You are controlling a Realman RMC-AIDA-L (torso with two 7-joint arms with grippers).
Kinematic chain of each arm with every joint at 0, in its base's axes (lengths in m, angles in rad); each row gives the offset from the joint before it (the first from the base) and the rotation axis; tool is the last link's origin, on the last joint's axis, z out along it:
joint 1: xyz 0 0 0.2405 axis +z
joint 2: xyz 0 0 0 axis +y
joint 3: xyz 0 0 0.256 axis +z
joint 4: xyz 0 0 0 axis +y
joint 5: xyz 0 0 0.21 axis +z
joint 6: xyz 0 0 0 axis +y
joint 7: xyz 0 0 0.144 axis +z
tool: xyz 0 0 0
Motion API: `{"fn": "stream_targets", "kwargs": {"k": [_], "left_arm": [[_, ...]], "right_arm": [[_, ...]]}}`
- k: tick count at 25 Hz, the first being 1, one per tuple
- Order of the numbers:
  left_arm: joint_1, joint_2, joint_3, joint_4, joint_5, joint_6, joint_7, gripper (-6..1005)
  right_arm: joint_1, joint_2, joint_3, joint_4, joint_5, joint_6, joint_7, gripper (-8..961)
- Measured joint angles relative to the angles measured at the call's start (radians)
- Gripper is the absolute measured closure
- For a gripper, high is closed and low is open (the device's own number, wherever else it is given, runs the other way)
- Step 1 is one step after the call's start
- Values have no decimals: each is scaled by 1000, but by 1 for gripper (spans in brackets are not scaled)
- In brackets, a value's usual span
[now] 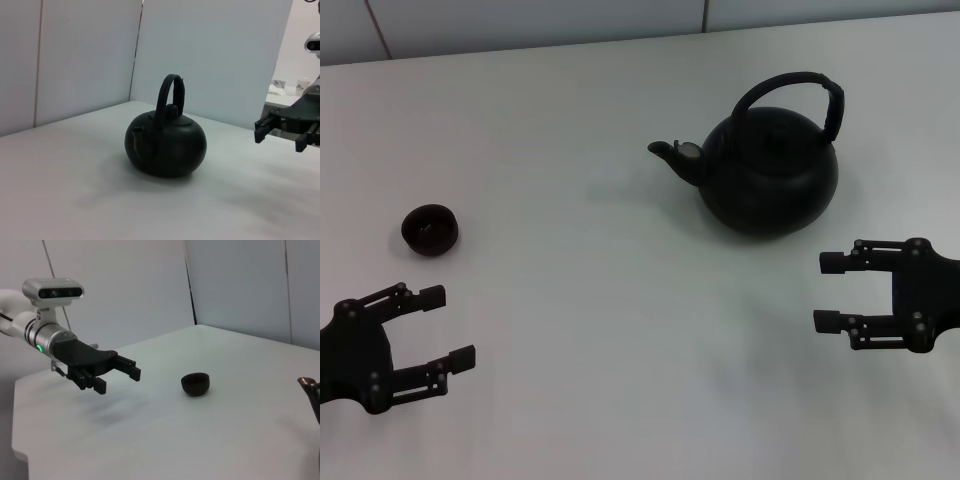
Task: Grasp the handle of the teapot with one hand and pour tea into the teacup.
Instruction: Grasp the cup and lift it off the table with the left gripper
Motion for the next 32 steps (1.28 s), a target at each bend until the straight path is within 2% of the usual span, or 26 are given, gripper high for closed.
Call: {"fn": "stream_targets", "kwargs": {"k": [21,32], "left_arm": [[-3,-7,0,-1,0,0,0,169],[-7,-23,-6,0,13,-11,5,170]], "right_arm": [[0,0,-1,0,0,0,0,231],[0,0,-1,-1,0,0,0,231]]}}
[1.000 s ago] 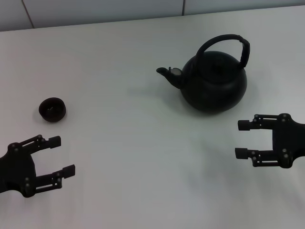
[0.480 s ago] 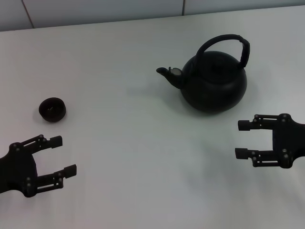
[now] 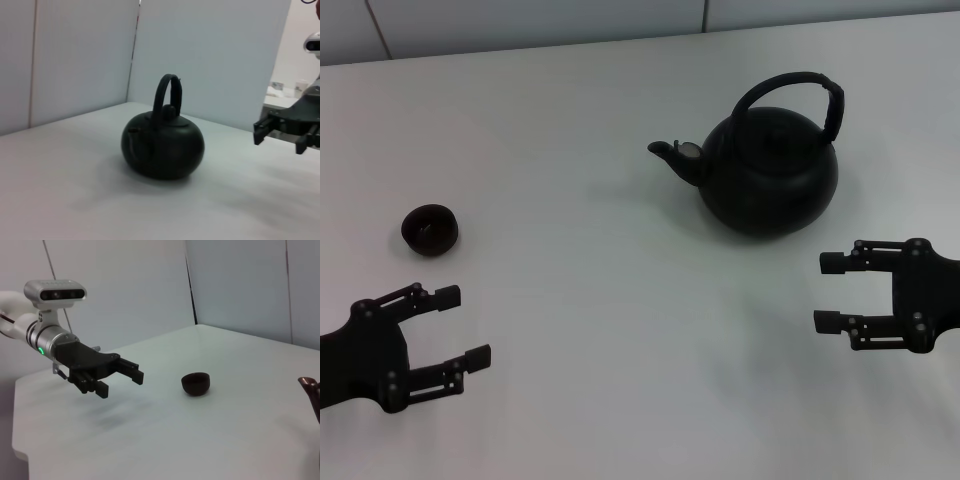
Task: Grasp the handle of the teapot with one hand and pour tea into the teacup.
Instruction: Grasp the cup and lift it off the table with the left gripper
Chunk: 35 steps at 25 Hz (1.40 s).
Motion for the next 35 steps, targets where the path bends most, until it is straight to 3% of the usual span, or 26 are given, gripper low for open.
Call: {"fn": "stream_targets", "kwargs": {"k": [12,16,35], "left_arm": [[16,-23,-194,3,-10,-143,-6,169],[22,-47,-287,34,-11,-192,11,169],[23,-64,-310,20,-18,-214,78,169]], "right_arm": [[0,0,0,-3,0,-1,0,232],[0,0,0,-4,0,-1,0,232],[7,0,0,-4,1,1,0,233]]}}
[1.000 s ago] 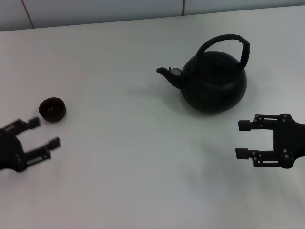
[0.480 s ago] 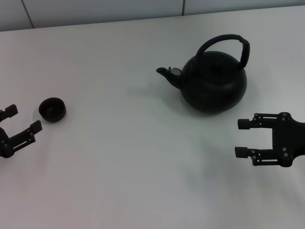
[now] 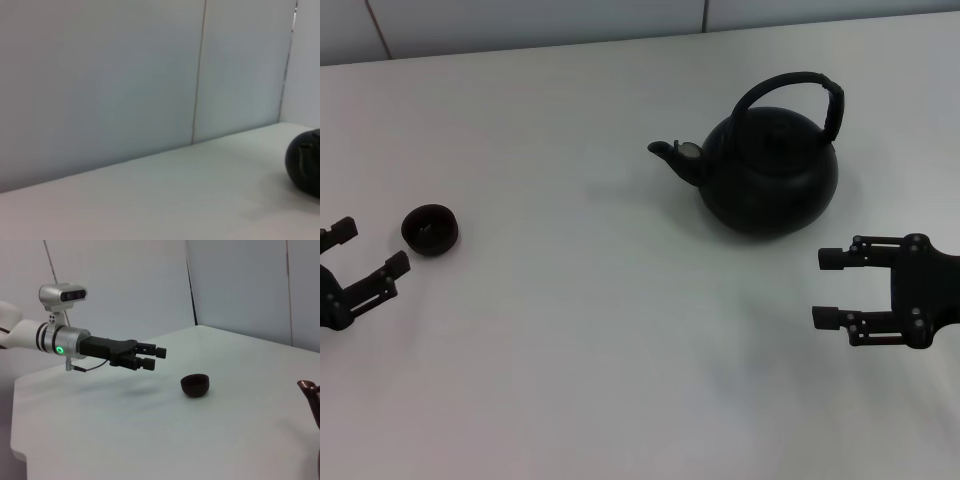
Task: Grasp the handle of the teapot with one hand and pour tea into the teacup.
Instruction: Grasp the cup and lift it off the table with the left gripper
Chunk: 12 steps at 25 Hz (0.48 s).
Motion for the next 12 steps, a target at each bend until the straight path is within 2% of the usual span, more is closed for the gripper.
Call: {"fn": "stream_targets", "kwargs": {"k": [2,3,6,12], "left_arm": [[0,0,0,0,0,0,0,169],[3,-3,-36,-62,-9,-16,93,169],[8,-3,-68,-136,-10,-51,193,170],[10,-4,-70,-171,-10,-86,213,170]], "right_arm": [[0,0,0,0,0,1,0,233],[0,0,0,0,0,1,0,233],[0,0,0,0,0,1,0,233],[-1,0,2,-2,1,1,0,233]]}}
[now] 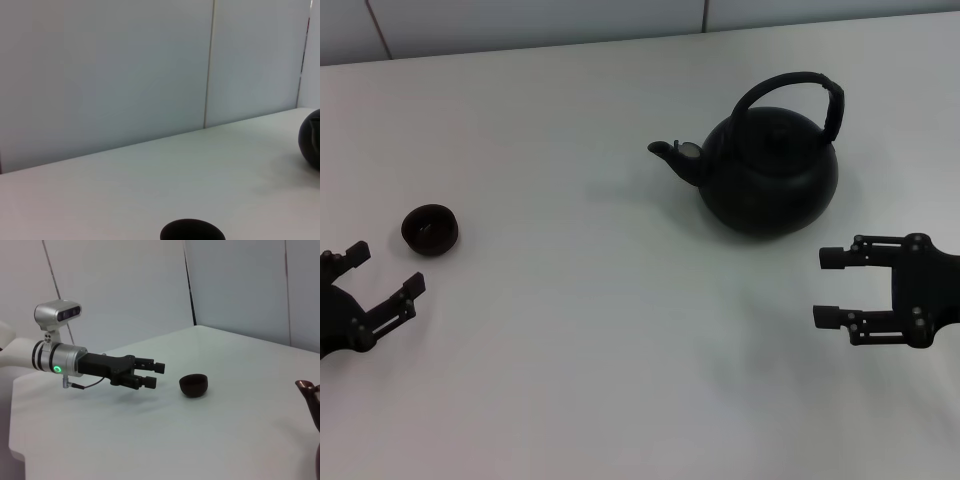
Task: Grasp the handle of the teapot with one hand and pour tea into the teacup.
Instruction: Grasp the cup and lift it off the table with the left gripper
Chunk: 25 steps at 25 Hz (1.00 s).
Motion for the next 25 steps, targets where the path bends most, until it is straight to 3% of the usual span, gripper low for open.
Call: {"fn": "stream_targets", "kwargs": {"k": [25], "left_arm": [[-97,-5,-1,-78,-35,-151,20,170]], "right_arm": [[2,-2,-1,-1,5,-2,0,234]]}}
